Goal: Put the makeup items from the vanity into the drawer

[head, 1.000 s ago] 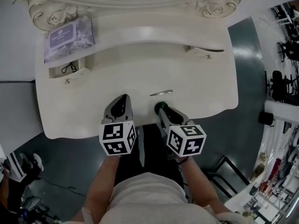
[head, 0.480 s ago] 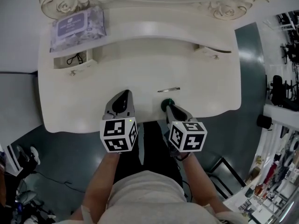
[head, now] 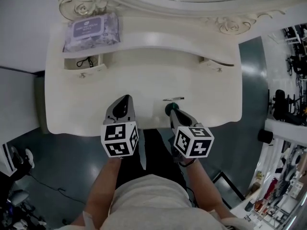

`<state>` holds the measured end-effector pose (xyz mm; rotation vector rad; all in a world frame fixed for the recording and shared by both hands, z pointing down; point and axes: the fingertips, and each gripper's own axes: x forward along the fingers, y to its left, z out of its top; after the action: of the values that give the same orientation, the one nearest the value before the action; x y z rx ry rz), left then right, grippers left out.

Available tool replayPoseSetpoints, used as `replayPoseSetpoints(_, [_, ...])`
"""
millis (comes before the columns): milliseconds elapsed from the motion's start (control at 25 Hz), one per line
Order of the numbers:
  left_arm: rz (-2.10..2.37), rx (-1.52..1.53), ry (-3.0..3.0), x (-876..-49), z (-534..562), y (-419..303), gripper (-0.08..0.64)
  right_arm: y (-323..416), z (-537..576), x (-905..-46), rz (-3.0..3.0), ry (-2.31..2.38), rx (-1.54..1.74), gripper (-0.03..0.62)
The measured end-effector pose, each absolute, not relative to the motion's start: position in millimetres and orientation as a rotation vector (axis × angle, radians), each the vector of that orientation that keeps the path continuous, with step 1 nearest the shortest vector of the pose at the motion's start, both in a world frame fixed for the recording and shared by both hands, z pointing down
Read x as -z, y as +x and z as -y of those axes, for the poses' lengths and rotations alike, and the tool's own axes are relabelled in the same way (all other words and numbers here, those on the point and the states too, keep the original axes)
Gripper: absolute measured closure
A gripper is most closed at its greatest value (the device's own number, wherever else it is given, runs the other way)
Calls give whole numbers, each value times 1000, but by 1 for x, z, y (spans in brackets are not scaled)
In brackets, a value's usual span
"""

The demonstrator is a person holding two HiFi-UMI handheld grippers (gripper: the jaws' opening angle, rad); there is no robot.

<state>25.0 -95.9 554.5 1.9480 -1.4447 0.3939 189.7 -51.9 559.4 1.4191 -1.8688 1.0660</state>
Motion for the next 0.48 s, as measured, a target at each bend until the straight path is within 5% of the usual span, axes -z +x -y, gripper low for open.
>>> replayPoseSetpoints(480, [1709,-242,1787,-510,86,-53,555,109,95,-504,2112,1183,-905,571])
